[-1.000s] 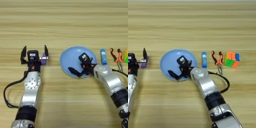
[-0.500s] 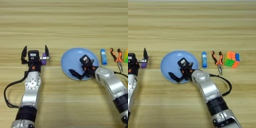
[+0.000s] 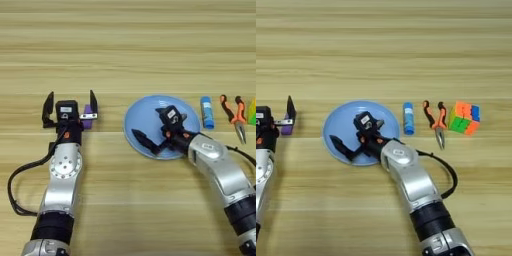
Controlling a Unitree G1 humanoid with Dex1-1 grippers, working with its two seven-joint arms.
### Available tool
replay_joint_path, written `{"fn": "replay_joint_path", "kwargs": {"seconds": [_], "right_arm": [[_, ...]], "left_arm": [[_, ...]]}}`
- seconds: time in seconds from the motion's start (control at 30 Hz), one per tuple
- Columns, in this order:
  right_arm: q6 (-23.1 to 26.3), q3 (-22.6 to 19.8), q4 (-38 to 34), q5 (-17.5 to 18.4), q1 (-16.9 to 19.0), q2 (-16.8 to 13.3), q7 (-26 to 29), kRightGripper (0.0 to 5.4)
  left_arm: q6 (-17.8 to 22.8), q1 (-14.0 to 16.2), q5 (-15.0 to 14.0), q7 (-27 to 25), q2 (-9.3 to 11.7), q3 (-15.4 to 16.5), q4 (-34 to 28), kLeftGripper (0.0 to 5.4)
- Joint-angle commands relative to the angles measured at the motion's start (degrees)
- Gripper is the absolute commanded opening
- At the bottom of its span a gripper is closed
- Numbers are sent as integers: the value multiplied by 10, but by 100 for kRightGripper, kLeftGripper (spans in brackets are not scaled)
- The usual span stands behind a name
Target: Move the objects on the table
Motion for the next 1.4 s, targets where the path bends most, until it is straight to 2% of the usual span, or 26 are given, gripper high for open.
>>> {"fn": "replay_joint_path", "kwargs": {"seconds": [0.03, 0.3, 0.6, 0.73, 0.87, 1.1, 1.4], "right_arm": [[-7, -9, -6, 11, -4, 4, -4, 535], [-10, -40, -56, 36, -12, 12, -23, 535], [13, -60, -137, 60, -15, 7, -42, 535], [25, -65, -148, 66, -14, 6, -51, 535], [33, -72, -142, 72, -17, 7, -61, 535], [39, -72, -143, 79, -18, 8, -69, 535], [42, -69, -140, 80, -19, 14, -74, 535]], "left_arm": [[8, -1, 3, 0, 3, 2, 1, 540], [29, -4, 4, -7, 7, -1, 5, 540], [84, -20, 13, -25, 17, -16, 33, 540], [106, -34, 2, -46, 20, -18, 50, 540], [127, -42, 8, -63, 25, -27, 64, 540], [154, -54, 9, -53, 29, -24, 92, 540], [197, -25, 11, -46, 35, -21, 54, 540]]}}
